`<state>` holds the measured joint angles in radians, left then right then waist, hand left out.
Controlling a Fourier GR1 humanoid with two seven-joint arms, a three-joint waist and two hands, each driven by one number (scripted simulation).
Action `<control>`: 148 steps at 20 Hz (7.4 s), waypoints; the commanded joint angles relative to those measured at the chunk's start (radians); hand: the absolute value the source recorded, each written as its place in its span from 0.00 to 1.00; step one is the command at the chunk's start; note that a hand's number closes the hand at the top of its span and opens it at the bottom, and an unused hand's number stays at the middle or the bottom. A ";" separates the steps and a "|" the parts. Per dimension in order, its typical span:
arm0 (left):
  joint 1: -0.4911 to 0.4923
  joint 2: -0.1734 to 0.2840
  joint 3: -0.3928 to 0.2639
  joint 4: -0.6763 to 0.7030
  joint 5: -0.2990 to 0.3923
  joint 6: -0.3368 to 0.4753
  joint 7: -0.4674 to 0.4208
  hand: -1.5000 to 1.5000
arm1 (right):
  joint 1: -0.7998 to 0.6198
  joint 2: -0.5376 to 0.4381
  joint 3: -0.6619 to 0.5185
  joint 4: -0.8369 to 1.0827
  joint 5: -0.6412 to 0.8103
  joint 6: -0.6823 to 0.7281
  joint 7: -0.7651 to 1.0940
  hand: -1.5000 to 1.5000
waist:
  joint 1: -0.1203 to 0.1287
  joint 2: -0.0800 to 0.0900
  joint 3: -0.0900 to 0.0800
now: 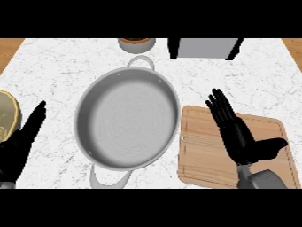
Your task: Pick the lemon from the cutting board and place it in the pot
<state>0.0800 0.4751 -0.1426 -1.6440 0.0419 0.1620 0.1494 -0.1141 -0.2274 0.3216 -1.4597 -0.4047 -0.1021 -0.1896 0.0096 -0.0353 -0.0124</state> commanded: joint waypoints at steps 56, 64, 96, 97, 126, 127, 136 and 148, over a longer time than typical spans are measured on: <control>-0.162 -0.071 0.212 0.198 -0.100 -0.054 0.231 0.50 | 0.053 -0.364 0.006 -0.347 0.920 0.370 0.946 0.00 | -0.004 0.036 0.013; -0.126 -0.124 0.236 0.233 -0.142 -0.063 0.156 0.50 | 0.018 -0.285 -0.047 -0.309 1.010 0.429 0.903 0.00 | -0.006 0.035 0.012; -0.193 -0.163 0.331 0.166 -0.226 -0.145 0.266 0.50 | 0.034 -0.072 -0.161 0.105 1.287 0.285 0.527 1.00 | -0.006 0.036 0.013; -0.152 -0.221 0.282 0.128 -0.274 -0.098 0.263 0.50 | -0.005 -0.069 -0.165 0.055 1.295 0.330 0.579 1.00 | -0.006 0.035 0.013; -0.165 -0.182 0.364 0.174 -0.237 -0.168 0.245 0.50 | 0.241 -0.154 -0.272 -0.788 1.356 0.235 0.456 1.00 | -0.028 0.028 0.012; -0.127 -0.217 0.336 0.133 -0.250 -0.151 0.250 0.50 | 0.236 -0.132 -0.296 -0.809 1.299 0.217 0.434 1.00 | -0.023 0.026 0.013; -0.202 -0.208 0.362 0.246 -0.259 -0.131 0.203 0.50 | -0.044 -0.073 -0.183 -1.089 1.281 0.387 0.676 1.00 | -0.020 0.032 0.009; -0.158 -0.231 0.317 0.153 -0.280 -0.145 0.232 0.50 | -0.679 0.222 0.051 -0.745 1.289 0.663 1.213 1.00 | -0.001 0.031 0.011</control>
<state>-0.0877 0.2610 0.1937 -1.4667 -0.2223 0.0082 0.3737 -0.6550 -0.0904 0.3072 -2.2670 0.8823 0.5092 0.8549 0.0070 -0.0047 -0.0026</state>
